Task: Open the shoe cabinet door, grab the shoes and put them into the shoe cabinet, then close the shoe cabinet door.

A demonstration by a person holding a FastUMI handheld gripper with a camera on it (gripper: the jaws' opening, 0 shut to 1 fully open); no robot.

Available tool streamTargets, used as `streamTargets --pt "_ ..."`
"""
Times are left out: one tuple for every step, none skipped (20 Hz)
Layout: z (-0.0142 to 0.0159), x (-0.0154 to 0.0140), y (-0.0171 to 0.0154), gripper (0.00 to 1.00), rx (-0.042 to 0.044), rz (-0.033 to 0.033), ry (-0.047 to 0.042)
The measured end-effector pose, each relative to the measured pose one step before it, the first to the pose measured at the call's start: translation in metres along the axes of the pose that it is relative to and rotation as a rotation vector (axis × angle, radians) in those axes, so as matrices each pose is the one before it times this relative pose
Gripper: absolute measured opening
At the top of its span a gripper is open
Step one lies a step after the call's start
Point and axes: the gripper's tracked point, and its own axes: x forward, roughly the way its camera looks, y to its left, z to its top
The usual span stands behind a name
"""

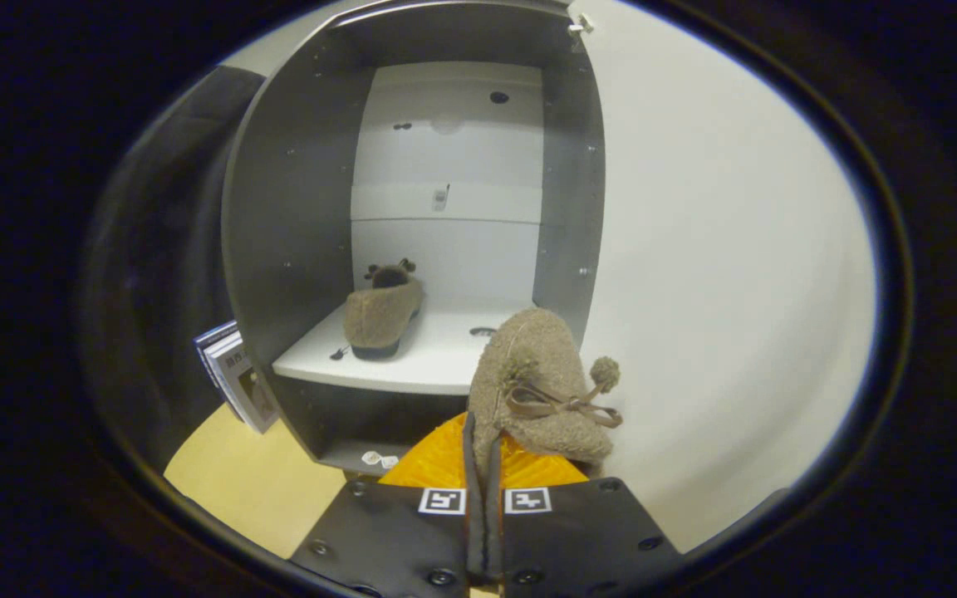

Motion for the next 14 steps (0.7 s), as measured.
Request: streamTargets --pt "0.00813 0.00576 -0.0002 0.03 -0.00351 0.00004 -0.00786" --pt "0.00343 0.00388 0.00042 0.03 0.00145 0.00168 -0.0058" --pt "0.00529 0.00854 0.00045 0.03 0.00487 -0.00175 -0.00328" --pt "0.00615 0.00663 0.00004 0.03 0.0033 -0.00356 -0.00586" --pt "0.00419 0.00583 -0.00016 0.03 -0.00223 -0.00261 -0.00476" --pt "0.00401 0.00658 -0.00028 0.03 -0.00577 -0.00105 -0.00092" --pt "0.00357 0.00634 0.00018 0.03 -0.00591 0.00129 0.00052" --pt "0.00382 0.00591 0.00127 0.03 -0.00475 0.00285 0.00002" --pt "0.00259 0.0083 0.00065 0.03 -0.00748 0.00322 0.00382" --pt "0.00298 0.00772 0.00159 0.03 -0.0043 0.00307 0.00047" --pt "0.00369 0.00828 0.00275 0.03 -0.00456 0.00527 0.00208" --pt "0.00428 0.00779 0.00341 0.03 -0.00583 0.0042 -0.00382" --pt "0.00437 0.00813 0.00241 0.03 -0.01149 0.00144 -0.00192" --pt "0.00439 0.00964 0.00235 0.03 -0.01432 0.00152 -0.00237"
